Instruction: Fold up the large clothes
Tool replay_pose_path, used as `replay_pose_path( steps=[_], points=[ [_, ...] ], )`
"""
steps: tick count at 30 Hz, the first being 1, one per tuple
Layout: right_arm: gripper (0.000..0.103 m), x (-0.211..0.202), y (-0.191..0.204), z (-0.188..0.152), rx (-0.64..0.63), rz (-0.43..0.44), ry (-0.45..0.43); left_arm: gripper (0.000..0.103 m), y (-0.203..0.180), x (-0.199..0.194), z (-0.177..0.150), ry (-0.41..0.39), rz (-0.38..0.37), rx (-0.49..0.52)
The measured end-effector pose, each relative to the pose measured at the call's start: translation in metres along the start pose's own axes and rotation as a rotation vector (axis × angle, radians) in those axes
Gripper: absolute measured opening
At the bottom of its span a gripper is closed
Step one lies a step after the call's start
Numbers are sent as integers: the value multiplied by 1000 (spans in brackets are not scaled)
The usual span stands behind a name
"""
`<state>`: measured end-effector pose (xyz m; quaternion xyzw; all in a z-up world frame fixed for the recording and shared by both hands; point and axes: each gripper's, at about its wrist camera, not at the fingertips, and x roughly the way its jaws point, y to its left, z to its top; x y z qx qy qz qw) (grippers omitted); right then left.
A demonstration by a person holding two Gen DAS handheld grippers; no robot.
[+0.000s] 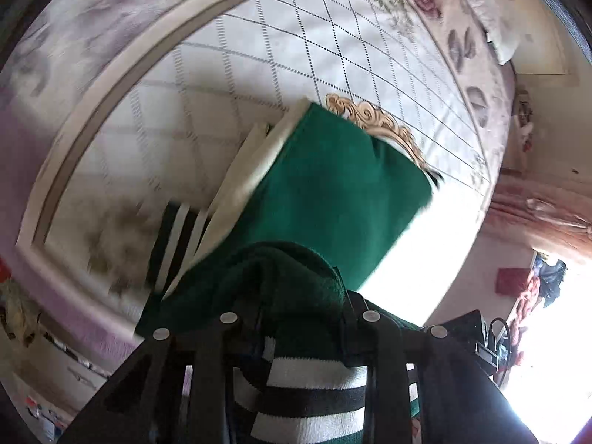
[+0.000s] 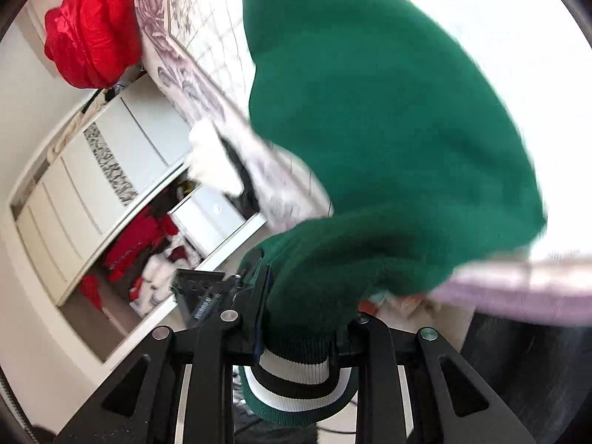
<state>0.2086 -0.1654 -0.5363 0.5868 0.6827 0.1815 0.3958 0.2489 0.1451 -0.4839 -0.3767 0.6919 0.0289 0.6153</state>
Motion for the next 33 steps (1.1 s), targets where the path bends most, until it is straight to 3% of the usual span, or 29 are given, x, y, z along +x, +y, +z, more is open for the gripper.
replay_pose_path(
  steps=[4, 6, 8, 9, 12, 14, 16, 18, 19, 21, 24, 29, 33],
  points=[
    [35, -3, -7, 66, -9, -39, -45, 31, -9, 29, 32, 11, 2, -28],
    [45, -7, -7, 89, -23, -10, -56, 49, -11, 31, 44, 2, -54, -60],
    [78, -16, -6, 101, -62, 12, -85, 56, -9, 33, 56, -4, -113, -95],
    [85, -17, -1, 105, -83, 28, -107, 60, -8, 34, 57, -2, -137, -111],
    [86, -33, 14, 115, -142, 66, -164, 70, -6, 33, 56, -24, -167, -115],
    [86, -48, 20, 120, -194, 5, -209, 73, -14, 29, 50, -39, -177, -78],
    [87, -69, 26, 115, -296, -147, -252, 78, -16, 25, 45, -71, -175, -33],
    [87, -74, 31, 114, -407, -306, -259, 88, -20, 16, 35, -137, -159, 17],
    [89, -73, 32, 114, -467, -373, -254, 91, -23, 12, 33, -174, -145, 41],
    [96, -71, 31, 121, -568, -422, -237, 92, -25, 8, 27, -247, -132, 80],
    [96, -52, 28, 134, -679, -481, -175, 92, -23, 3, 21, -320, -115, 97],
    [101, -28, 23, 149, -768, -540, -85, 92, -21, -12, 20, -422, -217, 107],
    [103, -11, 17, 162, -793, -578, -97, 92, -14, -15, 15, -477, -119, 102]
  ],
)
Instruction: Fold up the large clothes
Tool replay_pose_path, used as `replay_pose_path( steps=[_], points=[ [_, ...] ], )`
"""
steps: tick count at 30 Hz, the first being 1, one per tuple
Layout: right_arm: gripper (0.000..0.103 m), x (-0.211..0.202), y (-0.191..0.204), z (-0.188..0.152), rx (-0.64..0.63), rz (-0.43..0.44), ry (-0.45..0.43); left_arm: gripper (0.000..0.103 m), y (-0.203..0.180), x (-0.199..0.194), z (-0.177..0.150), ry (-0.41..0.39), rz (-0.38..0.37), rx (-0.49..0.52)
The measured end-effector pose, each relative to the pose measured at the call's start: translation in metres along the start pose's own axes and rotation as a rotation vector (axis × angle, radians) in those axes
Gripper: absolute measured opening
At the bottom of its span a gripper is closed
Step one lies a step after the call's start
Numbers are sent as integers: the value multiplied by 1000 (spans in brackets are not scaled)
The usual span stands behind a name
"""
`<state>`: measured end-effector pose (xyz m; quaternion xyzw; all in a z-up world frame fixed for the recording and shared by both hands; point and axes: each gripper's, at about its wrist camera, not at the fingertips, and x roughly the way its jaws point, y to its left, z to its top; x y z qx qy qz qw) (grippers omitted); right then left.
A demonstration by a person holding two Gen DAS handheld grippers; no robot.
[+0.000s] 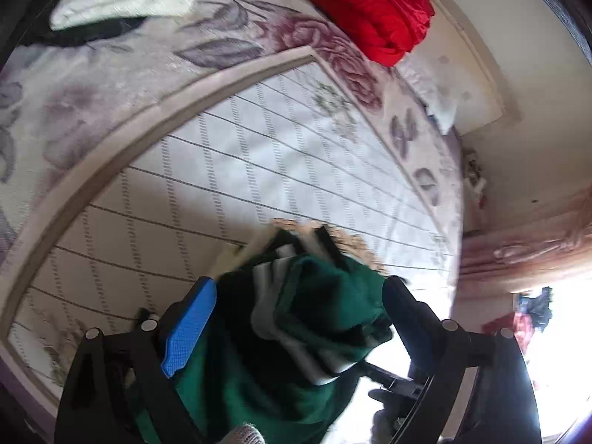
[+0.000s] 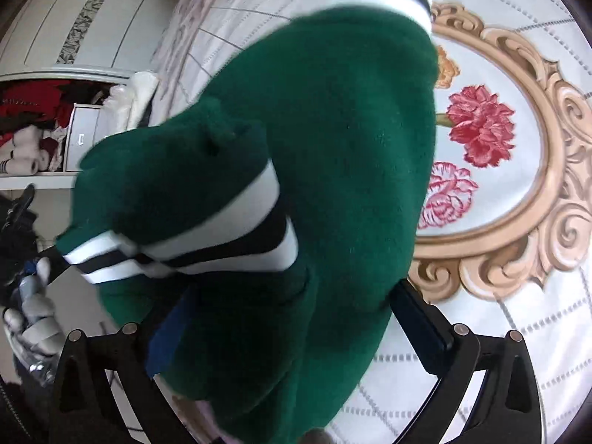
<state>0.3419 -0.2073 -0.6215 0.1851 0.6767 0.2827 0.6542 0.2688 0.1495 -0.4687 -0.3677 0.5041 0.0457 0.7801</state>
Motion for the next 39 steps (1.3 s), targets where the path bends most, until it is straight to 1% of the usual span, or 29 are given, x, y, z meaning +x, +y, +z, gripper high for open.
replay_pose_path(
  steps=[3, 4, 5, 6, 8, 12, 13, 15, 16, 17, 18, 19, 20, 21, 23, 24, 25, 26, 29, 30, 31, 32, 33, 34, 35, 36, 37, 38, 39],
  points=[
    [102, 17, -6, 8, 35, 12, -15, 92, 16, -2, -9, -4, 95, -1],
    [89, 16, -4, 9, 37, 8, -33, 92, 24, -3, -13, -2, 128, -11],
    [70, 12, -5, 9, 63, 11, -57, 92, 33, -4, -18, 0, 148, -23],
    [63, 11, -7, 8, 96, 13, -76, 92, 42, -5, -24, 7, 176, -31],
    [51, 3, -17, -7, 234, 42, -141, 92, 58, -8, -36, 21, 224, -39],
    [50, 0, -29, -61, 479, 68, -197, 92, 82, -21, -58, 52, 294, -41],
    [50, 3, -28, -86, 554, 72, -186, 92, 88, -24, -64, 59, 306, -40],
    [52, 12, -23, -120, 625, 80, -116, 92, 95, -29, -72, 63, 333, -28],
    [56, 19, -18, -136, 645, 92, -52, 92, 98, -31, -76, 64, 352, -13],
    [56, 28, -10, -153, 650, 108, 55, 92, 100, -33, -80, 58, 379, 4],
    [56, 30, -5, -163, 644, 103, 121, 92, 101, -34, -84, 49, 397, 19],
    [56, 24, 0, -172, 628, 93, 156, 92, 101, -35, -87, 37, 409, 32],
    [59, 11, 5, -176, 595, 56, 145, 92, 101, -35, -90, 22, 421, 45],
    [63, -4, 11, -175, 545, -2, 115, 92, 101, -35, -93, 13, 431, 55],
    [83, -41, 28, -163, 406, -121, 5, 92, 102, -30, -98, 24, 442, 54],
    [85, -52, 36, -156, 362, -143, -30, 92, 103, -26, -102, 31, 455, 47],
    [86, -64, 51, -141, 277, -153, -85, 92, 104, -24, -102, 30, 464, 42],
    [86, -67, 66, -124, 192, -144, -109, 92, 104, -22, -105, 22, 474, 34],
    [86, -51, 120, -69, -40, -122, -108, 92, 100, -22, -107, -1, 508, 49],
    [86, -50, 131, -70, -84, -103, -92, 92, 98, -23, -108, -9, 521, 59],
    [87, -34, 149, -51, -134, -79, -51, 92, 96, -24, -108, -13, 530, 67],
    [87, -16, 165, -35, -174, -88, 0, 92, 95, -25, -109, -14, 538, 74],
    [88, -3, 176, -24, -199, -127, 44, 92, 96, -26, -110, -12, 542, 77],
    [84, 15, 191, -16, -234, -166, 89, 92, 97, -28, -112, -11, 541, 76],
    [56, 24, 201, -7, -265, -200, 107, 92, 99, -30, -113, -12, 541, 72],
    [37, 24, 197, -4, -263, -233, 107, 92, 104, -33, -115, -10, 539, 61],
    [22, 23, 183, 6, -198, -267, 105, 92, 107, -34, -116, -6, 533, 53],
    [21, 9, 147, 11, -68, -286, 67, 92, 110, -34, -118, -1, 525, 42],
    [17, 3, 128, 13, 20, -307, 36, 92, 114, -35, -120, 4, 513, 31]
  ],
)
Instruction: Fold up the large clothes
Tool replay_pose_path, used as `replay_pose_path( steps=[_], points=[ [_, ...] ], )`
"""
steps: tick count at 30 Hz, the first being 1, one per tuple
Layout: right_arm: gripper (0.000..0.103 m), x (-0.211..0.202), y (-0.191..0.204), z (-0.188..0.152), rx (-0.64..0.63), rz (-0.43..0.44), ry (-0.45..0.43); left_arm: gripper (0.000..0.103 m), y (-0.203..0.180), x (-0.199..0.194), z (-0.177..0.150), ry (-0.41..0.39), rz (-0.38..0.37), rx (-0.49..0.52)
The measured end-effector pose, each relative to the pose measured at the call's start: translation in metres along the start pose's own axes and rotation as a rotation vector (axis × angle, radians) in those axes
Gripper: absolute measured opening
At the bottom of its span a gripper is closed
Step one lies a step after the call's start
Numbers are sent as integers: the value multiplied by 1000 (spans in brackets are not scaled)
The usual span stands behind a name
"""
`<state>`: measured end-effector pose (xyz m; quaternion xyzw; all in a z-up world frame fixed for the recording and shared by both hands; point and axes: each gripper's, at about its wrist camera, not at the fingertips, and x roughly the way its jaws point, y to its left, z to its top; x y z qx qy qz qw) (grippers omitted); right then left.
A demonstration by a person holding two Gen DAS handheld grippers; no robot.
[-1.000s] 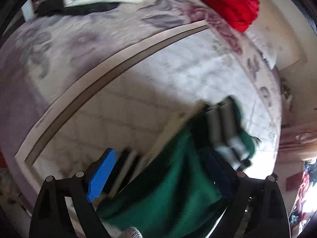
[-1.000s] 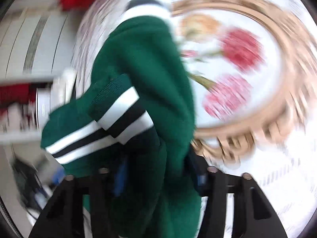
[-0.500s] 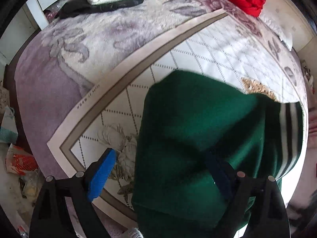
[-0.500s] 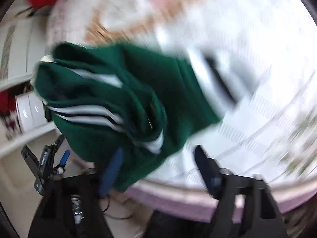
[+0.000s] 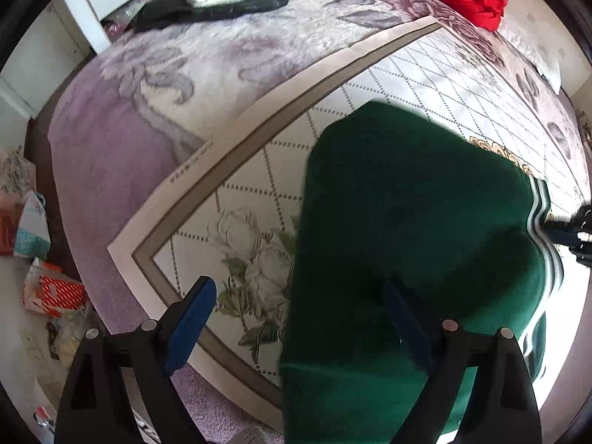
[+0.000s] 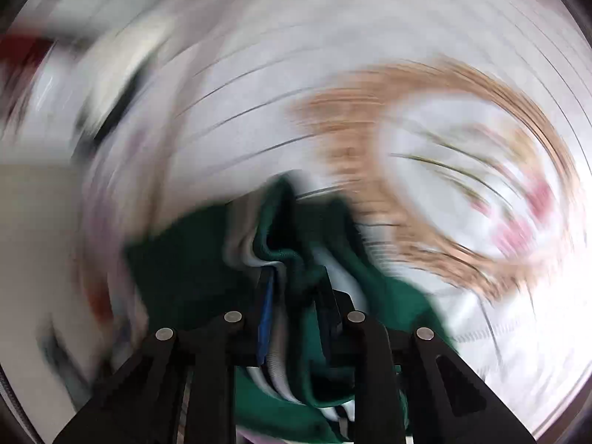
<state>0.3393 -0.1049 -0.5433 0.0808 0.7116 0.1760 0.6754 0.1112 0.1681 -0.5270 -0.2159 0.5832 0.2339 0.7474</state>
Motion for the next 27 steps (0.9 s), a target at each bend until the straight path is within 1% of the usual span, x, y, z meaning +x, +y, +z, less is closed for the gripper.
replay_pose_path(
  steps=[1, 2, 3, 4, 5, 6, 7, 8, 9, 10, 11, 12, 13, 14, 15, 16, 17, 18, 19, 20, 21, 23, 25, 26, 27],
  points=[
    [6, -2, -35, 8, 120, -96, -35, 92, 3, 2, -3, 11, -3, -9],
    [6, -1, -50, 10, 164, -138, -43, 92, 5, 3, -5, 27, -7, -19],
    [6, -1, -69, 8, 211, -93, -20, 92, 7, 2, -7, 36, -20, -33],
    [6, -3, -79, 2, 239, -9, 13, 92, 10, 2, -10, 45, -37, -48],
    [6, -11, -84, -7, 233, 35, 16, 92, 13, 1, -13, 54, -46, -60],
    [9, -19, -85, -16, 200, 57, 8, 92, 15, 0, -17, 64, -52, -73],
    [29, -32, -79, -29, 112, 105, 1, 92, 17, -1, -20, 71, -56, -82],
    [65, -40, -77, -40, 48, 126, 10, 92, 18, -3, -24, 77, -58, -89],
    [82, -42, -68, -52, 0, 126, 22, 92, 17, -4, -27, 79, -55, -91],
    [94, -39, -56, -63, -49, 118, 36, 92, 17, -4, -31, 81, -47, -90],
    [94, -30, -49, -75, -103, 118, 67, 92, 15, -5, -36, 86, -42, -87],
    [94, -19, -48, -83, -137, 92, 111, 92, 14, -6, -40, 93, -37, -86],
    [94, 5, -44, -93, -190, 17, 196, 92, 15, -6, -43, 98, -29, -87],
    [94, 25, -44, -100, -230, -35, 251, 92, 15, -6, -48, 104, -17, -91],
    [93, 38, -44, -105, -248, -58, 267, 92, 16, -6, -55, 114, -3, -93],
    [77, 56, -40, -116, -279, -65, 280, 92, 17, -6, -60, 121, 14, -93],
    [47, 62, -36, -122, -285, -57, 274, 92, 20, -6, -65, 127, 36, -92],
    [35, 64, -32, -129, -261, -44, 273, 92, 22, -7, -69, 131, 46, -92],
    [30, 58, -31, -133, -217, -22, 257, 92, 25, -7, -73, 133, 51, -92],
    [25, 48, -32, -136, -162, 12, 236, 92, 29, -8, -77, 137, 61, -98],
    [24, 39, -37, -139, -98, 61, 226, 92, 32, -8, -78, 141, 61, -103],
    [19, 5, -61, -153, 155, 274, 190, 92, 38, -6, -81, 157, 55, -117],
    [18, -14, -89, -167, 344, 482, 157, 92, 42, -5, -81, 166, 39, -135],
    [18, -16, -105, -174, 434, 523, 143, 92, 41, -4, -79, 168, 30, -134],
    [18, -14, -113, -178, 469, 508, 147, 92, 39, -3, -77, 165, 34, -124]
  ],
)
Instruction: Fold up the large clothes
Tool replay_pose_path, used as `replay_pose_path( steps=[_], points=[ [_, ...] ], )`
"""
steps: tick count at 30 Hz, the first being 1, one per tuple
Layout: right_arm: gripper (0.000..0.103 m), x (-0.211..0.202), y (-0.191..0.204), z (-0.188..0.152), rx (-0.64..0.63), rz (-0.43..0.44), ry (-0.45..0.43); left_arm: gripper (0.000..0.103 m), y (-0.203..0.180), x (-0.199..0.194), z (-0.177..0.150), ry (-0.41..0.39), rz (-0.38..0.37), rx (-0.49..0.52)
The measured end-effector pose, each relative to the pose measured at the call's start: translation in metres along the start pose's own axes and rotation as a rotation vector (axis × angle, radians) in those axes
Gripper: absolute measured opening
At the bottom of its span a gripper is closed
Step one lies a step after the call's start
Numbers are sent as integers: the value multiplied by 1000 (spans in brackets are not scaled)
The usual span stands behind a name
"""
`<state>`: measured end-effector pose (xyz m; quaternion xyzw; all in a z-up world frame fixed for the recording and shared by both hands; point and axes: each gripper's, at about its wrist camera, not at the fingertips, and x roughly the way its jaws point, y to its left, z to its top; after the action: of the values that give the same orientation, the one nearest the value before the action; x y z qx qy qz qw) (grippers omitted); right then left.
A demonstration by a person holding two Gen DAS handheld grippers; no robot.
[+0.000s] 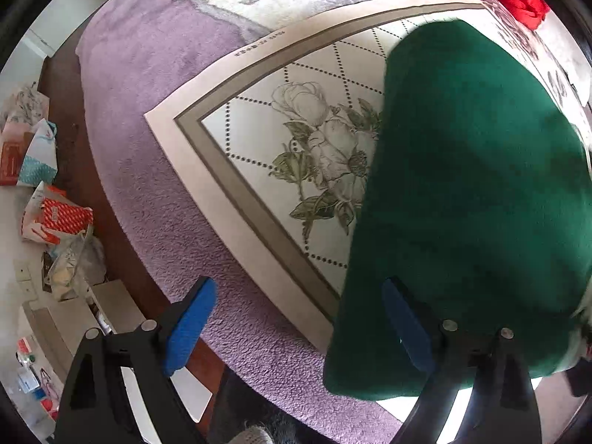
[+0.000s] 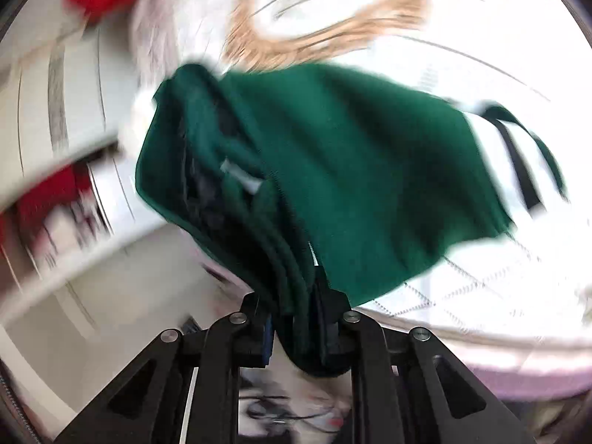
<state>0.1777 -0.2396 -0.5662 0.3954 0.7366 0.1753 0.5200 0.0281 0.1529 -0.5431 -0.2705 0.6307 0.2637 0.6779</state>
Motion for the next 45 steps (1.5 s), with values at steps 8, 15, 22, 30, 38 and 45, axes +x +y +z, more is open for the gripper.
replay_pose_path(
  steps=[8, 15, 22, 30, 38, 45],
  points=[
    [58, 31, 38, 6, -320, -556, -28, 92, -30, -14, 18, -86, 5, 79],
    [77, 34, 124, 23, -530, -476, -188, 92, -59, -12, 51, -107, 8, 103],
    [11, 107, 150, 79, -570, -459, -101, 92, -71, -7, 62, -112, 33, 141],
    [9, 63, 145, 84, -529, -532, -278, 92, -78, -6, 62, -86, 15, 150],
    [76, 31, 129, 79, -501, -500, -171, 92, -80, -8, 57, -65, 4, 155],
    [70, 51, 49, 42, -492, -514, 93, 92, -87, -11, 45, -46, 16, 176]
  ],
)
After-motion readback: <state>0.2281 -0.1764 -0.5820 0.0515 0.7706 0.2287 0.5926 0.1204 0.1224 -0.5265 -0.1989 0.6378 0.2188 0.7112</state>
